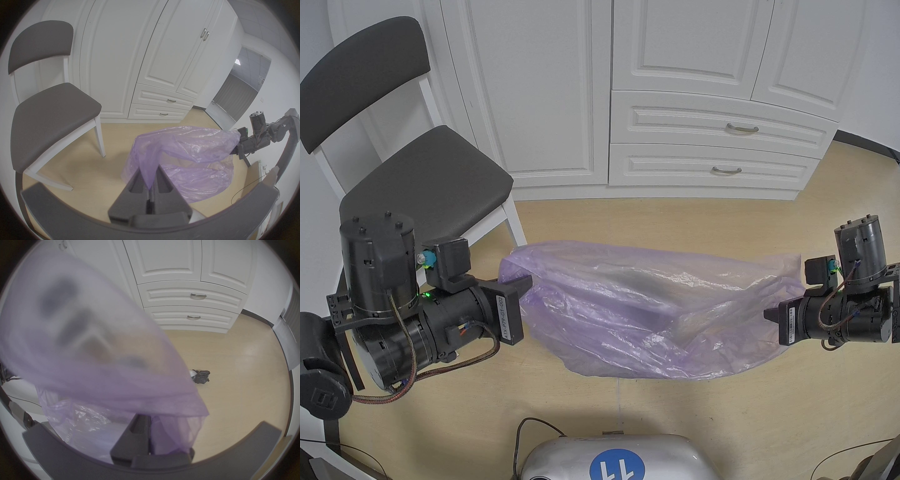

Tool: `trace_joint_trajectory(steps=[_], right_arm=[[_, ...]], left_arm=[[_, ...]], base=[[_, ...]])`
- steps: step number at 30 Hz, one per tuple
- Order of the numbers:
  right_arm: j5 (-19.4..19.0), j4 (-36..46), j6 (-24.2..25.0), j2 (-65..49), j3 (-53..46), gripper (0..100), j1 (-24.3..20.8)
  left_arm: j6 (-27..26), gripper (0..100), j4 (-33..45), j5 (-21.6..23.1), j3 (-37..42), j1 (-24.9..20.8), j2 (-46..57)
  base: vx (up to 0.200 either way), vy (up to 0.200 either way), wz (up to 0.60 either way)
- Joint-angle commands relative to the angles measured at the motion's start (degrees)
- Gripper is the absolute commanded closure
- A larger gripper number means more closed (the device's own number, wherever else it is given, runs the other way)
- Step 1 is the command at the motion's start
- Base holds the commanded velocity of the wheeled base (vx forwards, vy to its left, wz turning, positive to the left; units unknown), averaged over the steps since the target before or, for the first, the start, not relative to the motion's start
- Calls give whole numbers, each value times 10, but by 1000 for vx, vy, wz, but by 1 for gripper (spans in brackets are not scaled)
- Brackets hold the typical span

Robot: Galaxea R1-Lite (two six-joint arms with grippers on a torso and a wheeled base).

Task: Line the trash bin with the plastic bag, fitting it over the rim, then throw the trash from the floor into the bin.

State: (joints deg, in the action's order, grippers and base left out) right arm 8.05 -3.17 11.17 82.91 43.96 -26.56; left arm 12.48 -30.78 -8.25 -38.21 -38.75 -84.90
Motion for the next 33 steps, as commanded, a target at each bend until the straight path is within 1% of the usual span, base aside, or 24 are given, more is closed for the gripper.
trace_joint_trajectory(steps=[1, 4, 11, 15, 19, 27, 33], right_arm=[[0, 0, -4, 5, -1, 100, 13], [0, 2, -16, 7, -1, 100, 24], [0, 4, -22, 24, -7, 100, 40], [0, 5, -46, 25, -13, 100, 50], [0, 5, -62, 26, -21, 100, 51], [0, 4, -69, 39, -26, 100, 55], [0, 4, -78, 45, -25, 100, 64]], left_arm=[[1, 100, -6, 0, 1, 12, -1], [1, 100, -8, 2, 4, 19, 4], [-1, 100, -9, 8, 10, 18, 5], [-2, 100, -9, 8, 12, 18, 5], [-2, 100, -9, 7, 13, 19, 6], [-2, 100, -9, 7, 16, 19, -3], [-3, 100, -9, 8, 14, 30, -9]], base=[[0, 0, 0], [0, 0, 0], [0, 0, 0], [0, 0, 0], [0, 0, 0], [0, 0, 0], [0, 0, 0]])
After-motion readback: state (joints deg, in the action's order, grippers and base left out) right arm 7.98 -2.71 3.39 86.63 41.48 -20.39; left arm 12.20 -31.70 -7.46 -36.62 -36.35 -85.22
